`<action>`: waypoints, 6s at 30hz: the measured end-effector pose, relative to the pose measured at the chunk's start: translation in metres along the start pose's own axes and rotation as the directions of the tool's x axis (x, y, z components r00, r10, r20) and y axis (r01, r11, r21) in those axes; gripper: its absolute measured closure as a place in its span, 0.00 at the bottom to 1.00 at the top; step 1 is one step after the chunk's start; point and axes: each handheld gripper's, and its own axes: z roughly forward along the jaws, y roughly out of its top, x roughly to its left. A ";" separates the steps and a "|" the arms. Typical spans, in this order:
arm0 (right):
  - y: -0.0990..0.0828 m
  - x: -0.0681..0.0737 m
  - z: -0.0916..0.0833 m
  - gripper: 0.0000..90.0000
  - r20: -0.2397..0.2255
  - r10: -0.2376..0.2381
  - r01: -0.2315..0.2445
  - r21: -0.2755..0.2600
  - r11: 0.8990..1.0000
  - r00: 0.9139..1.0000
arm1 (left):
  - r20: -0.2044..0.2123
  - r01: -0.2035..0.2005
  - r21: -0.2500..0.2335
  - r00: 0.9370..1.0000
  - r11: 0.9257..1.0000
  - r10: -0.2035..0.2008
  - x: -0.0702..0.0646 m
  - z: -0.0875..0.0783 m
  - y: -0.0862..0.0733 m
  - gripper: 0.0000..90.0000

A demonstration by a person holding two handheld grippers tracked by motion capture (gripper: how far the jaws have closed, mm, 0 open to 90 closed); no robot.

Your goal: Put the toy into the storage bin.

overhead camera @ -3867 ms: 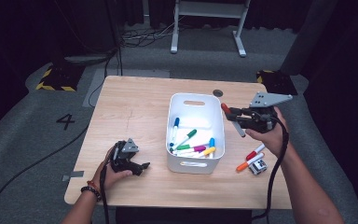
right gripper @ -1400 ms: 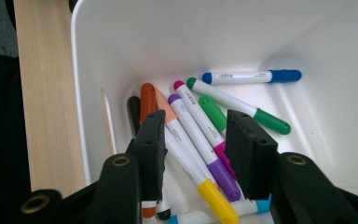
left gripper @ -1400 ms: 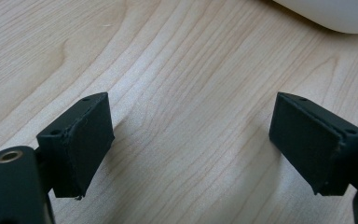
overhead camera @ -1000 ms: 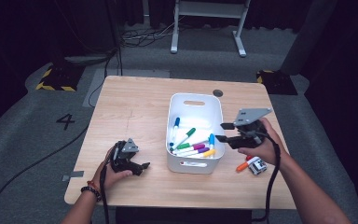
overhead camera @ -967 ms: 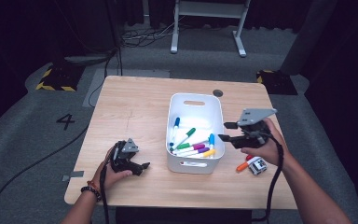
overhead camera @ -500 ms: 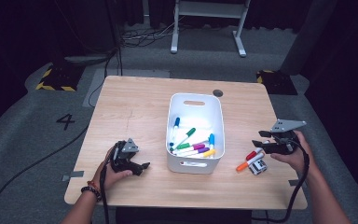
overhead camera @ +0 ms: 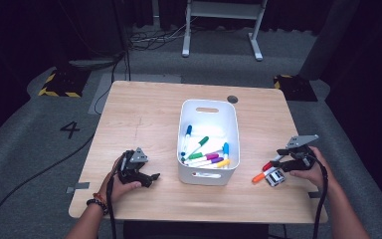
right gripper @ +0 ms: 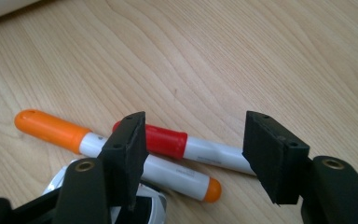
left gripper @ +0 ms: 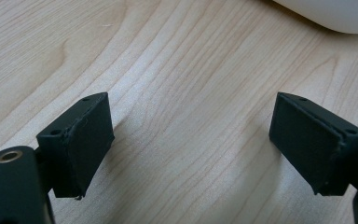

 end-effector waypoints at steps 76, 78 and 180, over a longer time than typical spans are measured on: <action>0.114 0.041 -0.068 0.83 -0.002 -0.106 0.099 -0.345 0.933 0.994 | 0.001 0.000 0.000 1.000 1.000 0.000 0.000 0.000 0.000 0.15; 0.123 0.047 -0.071 0.83 -0.011 -0.122 0.110 -0.354 0.929 0.992 | 0.002 0.000 0.000 1.000 1.000 0.000 0.000 0.000 0.000 0.15; 0.209 0.185 0.035 0.70 -0.233 -0.472 0.491 0.029 0.871 0.850 | 0.000 0.000 0.000 1.000 1.000 0.000 0.000 0.000 0.000 0.15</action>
